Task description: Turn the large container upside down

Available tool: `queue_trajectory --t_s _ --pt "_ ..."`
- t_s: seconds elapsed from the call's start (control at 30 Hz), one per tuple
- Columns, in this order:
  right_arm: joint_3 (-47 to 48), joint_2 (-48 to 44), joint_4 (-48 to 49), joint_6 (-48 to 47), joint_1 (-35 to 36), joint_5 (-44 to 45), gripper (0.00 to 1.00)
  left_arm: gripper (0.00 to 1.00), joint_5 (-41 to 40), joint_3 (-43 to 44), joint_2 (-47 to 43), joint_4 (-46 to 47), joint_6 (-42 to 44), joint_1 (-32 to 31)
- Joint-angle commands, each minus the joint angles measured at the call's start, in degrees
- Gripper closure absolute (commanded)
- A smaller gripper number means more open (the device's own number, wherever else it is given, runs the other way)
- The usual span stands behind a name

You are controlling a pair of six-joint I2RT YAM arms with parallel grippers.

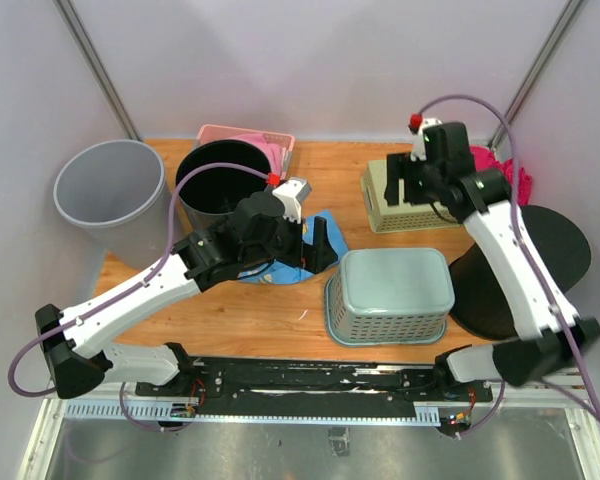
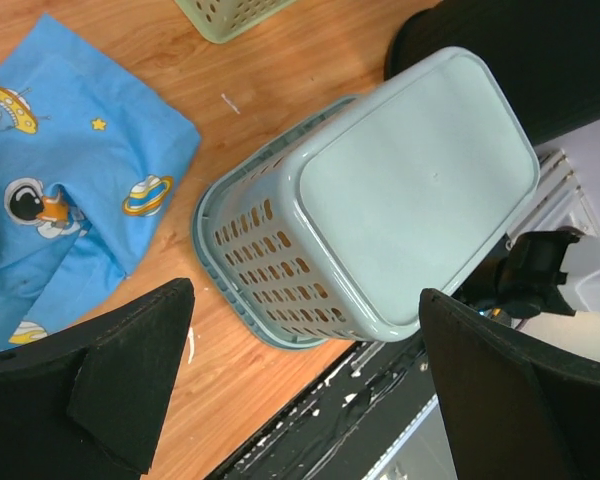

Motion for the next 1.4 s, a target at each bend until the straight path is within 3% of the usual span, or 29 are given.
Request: queue_trajectory --t_s 0.0,0.3,0.5,0.7,0.83,1.03,1.37 --pt "-12.06 -15.11 -2.77 -0.97 2.24 -8.88 0.26 0.01 1.57 1.75 1.36 2.19 2.43 -0.73" --pt "-27.18 -38.27 -14.85 2.98 3.43 -32.55 0.25 0.01 -5.97 2.72 1.27 6.64 -1.33 0.50" --pt "-25.97 -41.66 -30.12 -1.77 3.45 -32.72 0.25 0.01 -4.55 4.38 5.42 7.02 -2.92 0.90" --pt "-29.16 -41.94 -38.56 -1.36 3.46 -29.26 0.25 0.01 4.73 9.57 14.73 8.09 -3.42 0.93" --pt "-33.91 -42.83 -35.35 3.34 3.48 -25.03 0.25 0.01 8.35 11.39 19.57 8.83 -3.41 0.92" --pt "-41.35 -43.96 -20.11 10.39 3.46 -18.86 0.25 0.01 12.66 12.72 24.33 7.14 -2.04 0.93" --pt "-40.53 -33.34 1.91 6.26 2.67 0.01 0.21 0.01 15.48 7.50 23.95 11.54 -4.51 0.93"
